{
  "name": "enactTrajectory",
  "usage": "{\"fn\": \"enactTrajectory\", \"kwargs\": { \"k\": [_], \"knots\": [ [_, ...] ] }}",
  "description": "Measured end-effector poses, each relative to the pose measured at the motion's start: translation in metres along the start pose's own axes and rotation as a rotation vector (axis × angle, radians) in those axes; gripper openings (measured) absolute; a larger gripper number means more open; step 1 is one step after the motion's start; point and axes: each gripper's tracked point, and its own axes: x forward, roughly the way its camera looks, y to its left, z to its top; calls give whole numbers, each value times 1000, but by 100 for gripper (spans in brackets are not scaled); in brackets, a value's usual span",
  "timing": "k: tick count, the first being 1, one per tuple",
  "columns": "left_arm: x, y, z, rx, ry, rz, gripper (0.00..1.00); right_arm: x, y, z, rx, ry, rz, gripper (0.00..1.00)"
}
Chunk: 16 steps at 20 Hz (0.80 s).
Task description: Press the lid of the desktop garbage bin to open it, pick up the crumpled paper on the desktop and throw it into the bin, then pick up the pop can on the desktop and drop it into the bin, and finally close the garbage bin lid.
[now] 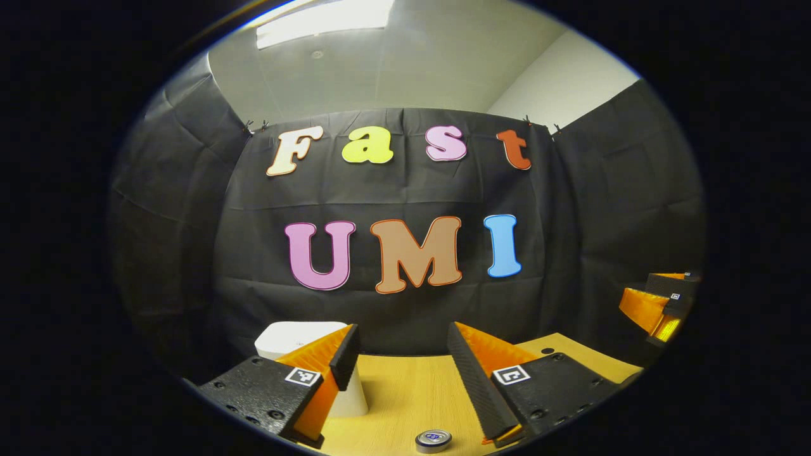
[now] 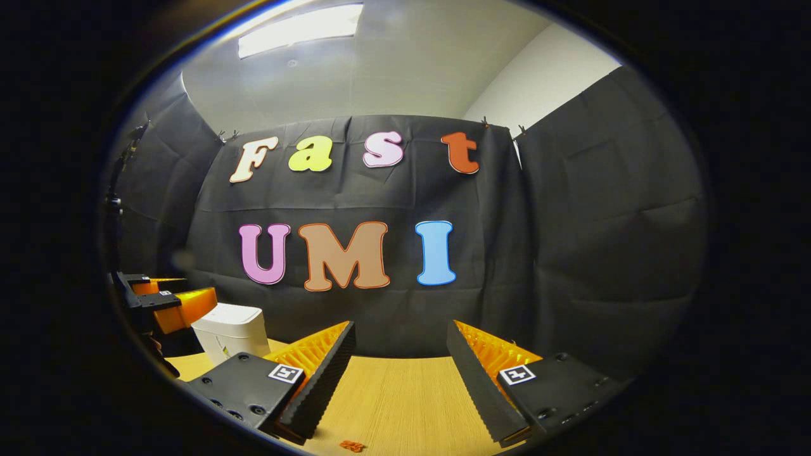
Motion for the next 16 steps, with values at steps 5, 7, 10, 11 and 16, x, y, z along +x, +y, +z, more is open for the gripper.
{"fn": "enactTrajectory", "kwargs": {
  "k": [5, 7, 10, 11, 16],
  "knots": [
    [-1, -4, -3, 11, 14, 16, 45, -1, -6, -1, -12, -12, 21, 96],
    [0, -4, -4, 19, 19, 36, 27, 0, -8, -3, -12, -9, 37, 96],
    [1, 3, 2, 37, 4, 61, 4, 3, -12, -7, -18, -14, 59, 96],
    [3, 6, 3, 47, 0, 69, 0, 4, -13, -10, -21, -7, 59, 96],
    [22, 43, 10, 57, 9, 108, 0, 11, -3, -7, -29, -22, 68, 96]
  ]
}}
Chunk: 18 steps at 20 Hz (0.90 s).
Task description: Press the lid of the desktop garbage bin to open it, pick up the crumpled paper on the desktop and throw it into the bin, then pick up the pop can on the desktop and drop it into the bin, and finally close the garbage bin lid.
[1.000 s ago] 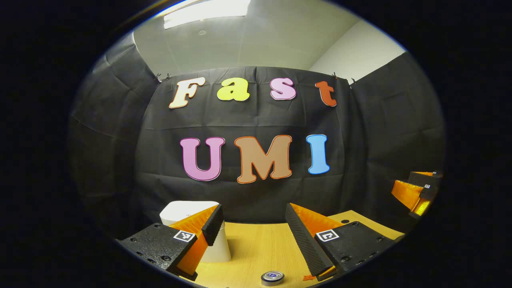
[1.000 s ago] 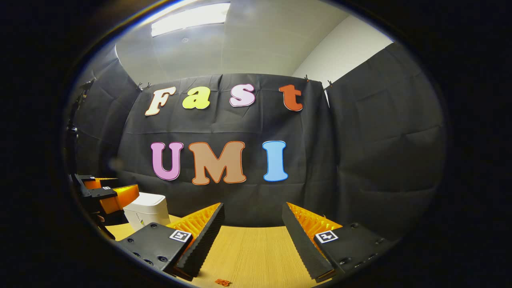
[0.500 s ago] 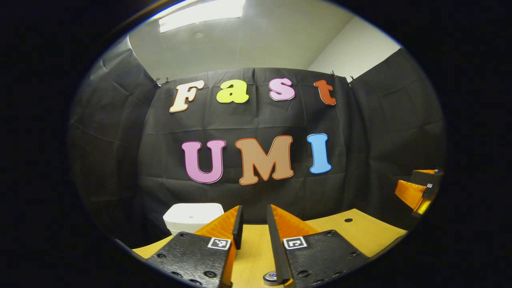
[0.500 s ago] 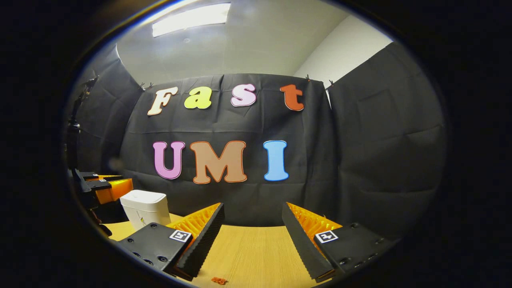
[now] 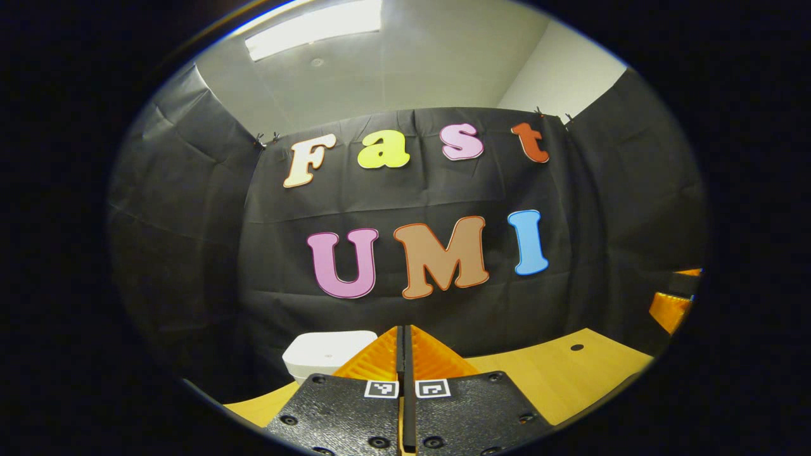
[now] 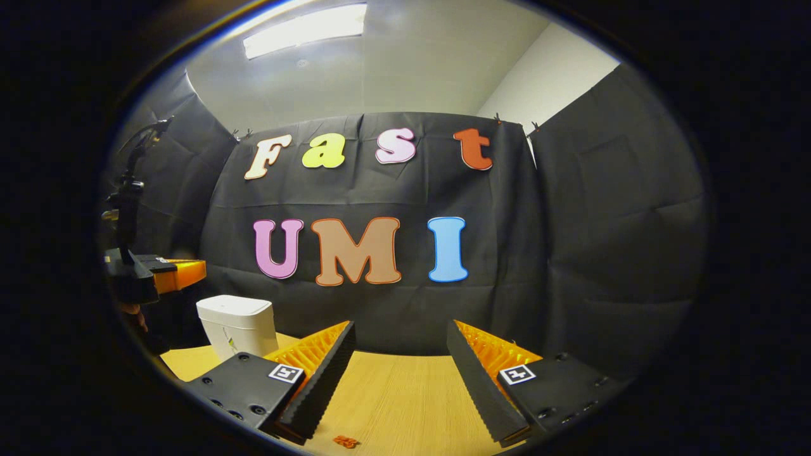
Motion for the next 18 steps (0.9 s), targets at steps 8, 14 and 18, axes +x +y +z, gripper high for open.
{"fn": "enactTrajectory", "kwargs": {
  "k": [8, 14, 18],
  "knots": [
    [78, 89, -43, -99, 139, 49, 0, 25, 48, -14, -7, 33, -15, 100],
    [127, 123, -109, -161, 306, 56, 0, 38, 65, -30, -49, 83, -41, 96],
    [136, 130, -149, -189, 396, 73, 0, 44, 70, -43, -63, 123, -49, 96]
  ]
}}
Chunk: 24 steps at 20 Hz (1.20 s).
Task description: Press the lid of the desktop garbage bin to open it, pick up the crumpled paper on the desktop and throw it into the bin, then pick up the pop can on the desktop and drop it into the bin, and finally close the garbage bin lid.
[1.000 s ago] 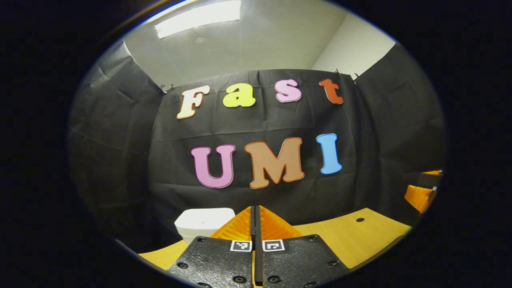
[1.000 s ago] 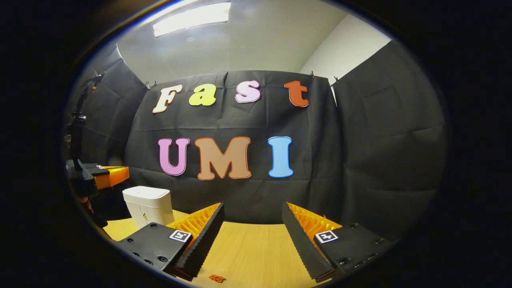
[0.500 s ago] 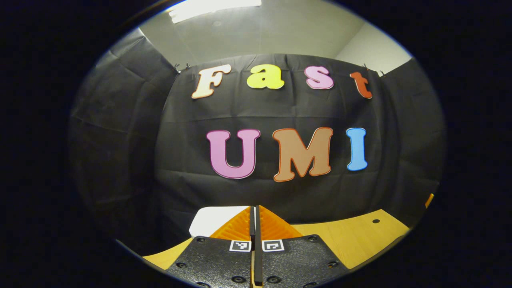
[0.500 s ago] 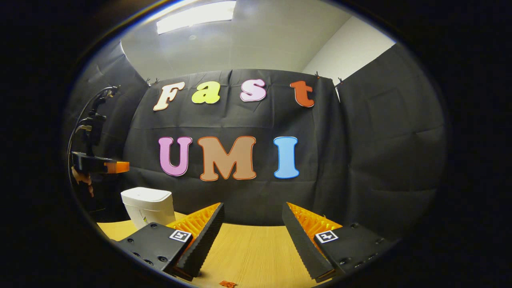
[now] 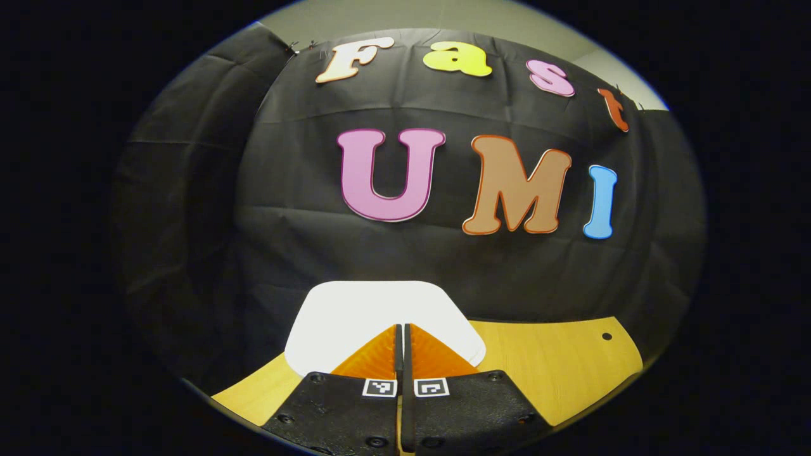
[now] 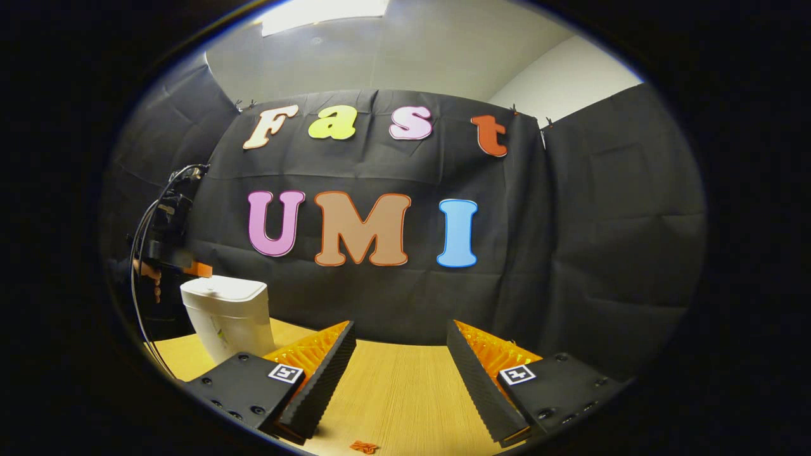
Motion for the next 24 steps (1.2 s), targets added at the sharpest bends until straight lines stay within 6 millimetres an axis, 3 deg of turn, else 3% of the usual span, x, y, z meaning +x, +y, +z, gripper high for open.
{"fn": "enactTrajectory", "kwargs": {
  "k": [5, 6, 7, 10, 13, 17, 19, 20, 21, 22, 24],
  "knots": [
    [13, 11, -26, 20, 53, 28, 0, 8, 5, -4, -18, 22, 4, 96],
    [16, 11, -19, -14, 21, 22, 0, 8, 6, -7, -20, 25, 8, 100],
    [19, 9, -22, -44, 47, 13, 0, 10, 8, -9, -20, 32, 17, 96],
    [17, 5, -24, -63, 30, -23, 0, 15, 11, -19, -10, 59, 35, 100],
    [6, 7, -3, -53, -76, -13, 0, 16, 12, -21, 1, 60, 52, 96],
    [-26, -14, 32, -37, -205, -67, 0, 22, 14, -22, 7, 66, 77, 96],
    [-42, -19, 40, -18, -234, -83, 12, 25, 17, -22, 19, 64, 90, 96],
    [-52, -22, 43, -9, -251, -86, 26, 25, 19, -24, 21, 66, 98, 92],
    [-61, -25, 45, -2, -263, -90, 32, 26, 20, -24, 20, 66, 103, 96],
    [-71, -27, 47, 8, -278, -91, 32, 27, 21, -25, 20, 68, 111, 96],
    [-88, -36, 47, 28, -299, -102, 41, 28, 25, -30, 23, 75, 130, 96]
  ]
}}
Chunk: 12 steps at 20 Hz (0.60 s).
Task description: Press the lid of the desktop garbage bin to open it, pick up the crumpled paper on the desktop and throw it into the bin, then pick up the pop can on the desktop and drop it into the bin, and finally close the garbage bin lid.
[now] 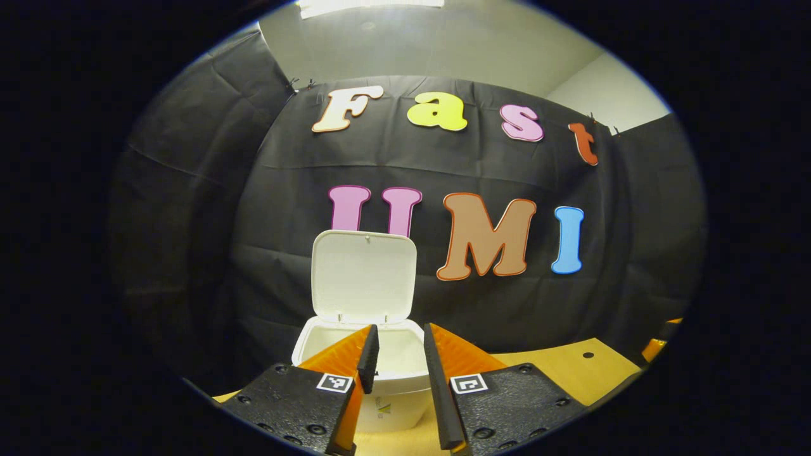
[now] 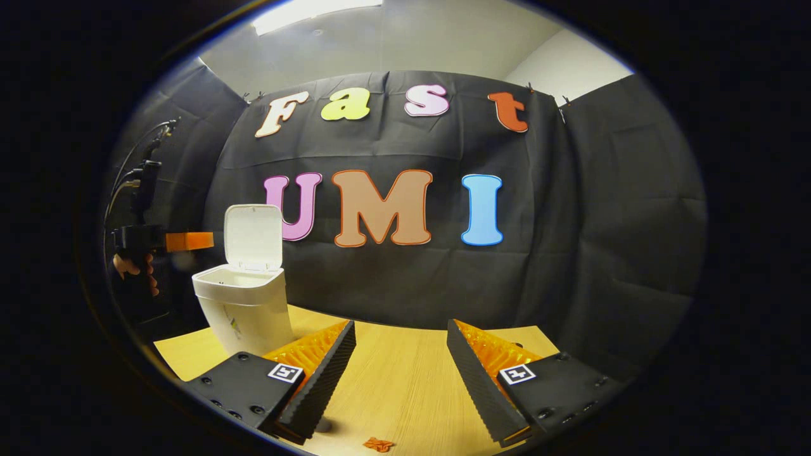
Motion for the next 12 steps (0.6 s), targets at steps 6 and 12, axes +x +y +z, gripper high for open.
{"fn": "enactTrajectory", "kwargs": {
  "k": [6, 12],
  "knots": [
    [-46, -26, -8, 31, -5, -48, 76, -9, 7, -47, -15, 78, 54, 96],
    [-76, -34, -22, 31, 29, -45, 85, -6, 15, -128, -69, 248, 96, 97]
  ]
}}
